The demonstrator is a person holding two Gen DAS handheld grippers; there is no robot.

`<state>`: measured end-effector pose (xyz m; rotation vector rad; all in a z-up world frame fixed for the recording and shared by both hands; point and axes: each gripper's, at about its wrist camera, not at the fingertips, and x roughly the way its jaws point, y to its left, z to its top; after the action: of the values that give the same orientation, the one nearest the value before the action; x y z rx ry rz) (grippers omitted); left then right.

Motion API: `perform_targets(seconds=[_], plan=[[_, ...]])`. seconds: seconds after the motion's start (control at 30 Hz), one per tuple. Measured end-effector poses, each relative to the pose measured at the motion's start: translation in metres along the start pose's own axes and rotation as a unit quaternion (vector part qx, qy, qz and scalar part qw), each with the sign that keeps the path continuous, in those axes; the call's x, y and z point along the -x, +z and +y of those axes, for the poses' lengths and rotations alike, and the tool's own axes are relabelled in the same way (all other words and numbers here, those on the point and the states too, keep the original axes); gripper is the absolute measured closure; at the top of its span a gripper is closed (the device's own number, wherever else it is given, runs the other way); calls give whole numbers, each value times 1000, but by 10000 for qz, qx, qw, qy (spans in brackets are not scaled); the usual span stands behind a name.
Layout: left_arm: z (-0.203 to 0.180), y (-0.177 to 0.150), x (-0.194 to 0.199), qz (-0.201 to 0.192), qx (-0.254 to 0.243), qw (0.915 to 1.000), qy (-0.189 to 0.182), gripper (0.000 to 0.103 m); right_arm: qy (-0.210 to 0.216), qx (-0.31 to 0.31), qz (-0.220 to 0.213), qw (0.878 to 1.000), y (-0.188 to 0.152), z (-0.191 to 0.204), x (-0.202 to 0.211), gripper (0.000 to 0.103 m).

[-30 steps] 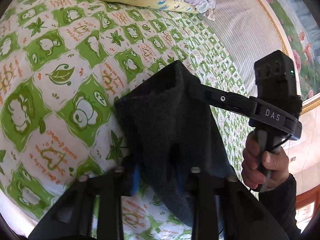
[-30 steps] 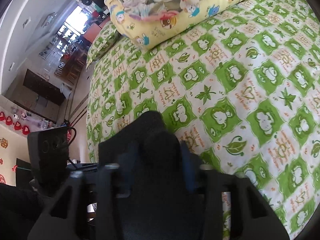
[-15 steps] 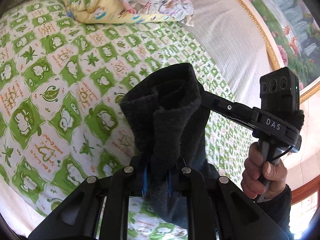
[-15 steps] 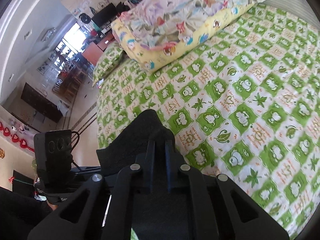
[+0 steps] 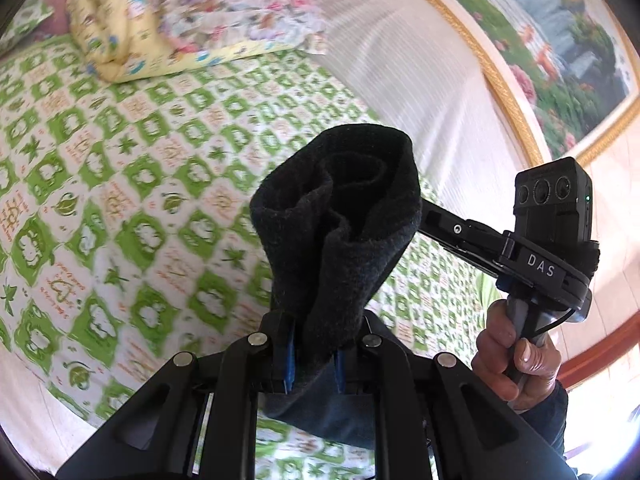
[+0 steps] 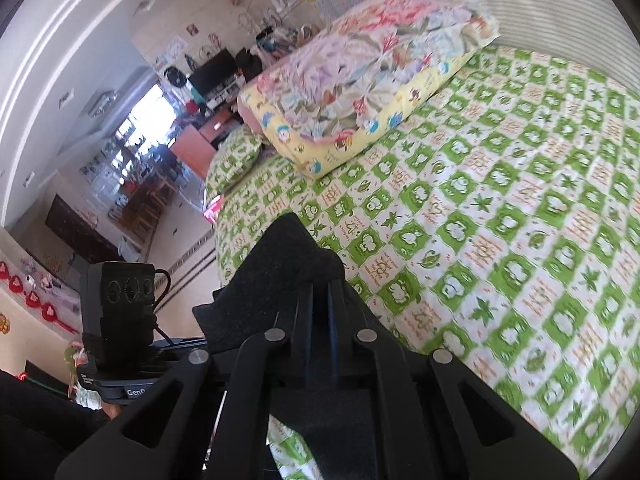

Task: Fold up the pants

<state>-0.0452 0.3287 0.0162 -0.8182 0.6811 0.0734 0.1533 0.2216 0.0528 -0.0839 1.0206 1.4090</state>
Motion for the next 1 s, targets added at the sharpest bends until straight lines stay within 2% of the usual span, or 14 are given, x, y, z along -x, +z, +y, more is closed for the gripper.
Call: perform_targets(seconds=[0.23, 0.43, 0.67, 1.0], plan=[[-48, -15, 2, 74, -538, 9983, -213, 90, -78, -239, -469, 9986, -28, -6, 55, 96], [-90, -37, -7, 314, -954, 9941, -404, 90, -174, -514, -793, 9954, -60, -21, 98, 96], [-136, -74, -28, 759, -1452, 9848, -568, 90, -303, -912, -1132, 9889, -107, -41, 140, 97], [-194, -123, -55, 1299, -2099, 9656, -816, 90, -514, -1399, -1614, 9756, -173, -62, 195, 97]])
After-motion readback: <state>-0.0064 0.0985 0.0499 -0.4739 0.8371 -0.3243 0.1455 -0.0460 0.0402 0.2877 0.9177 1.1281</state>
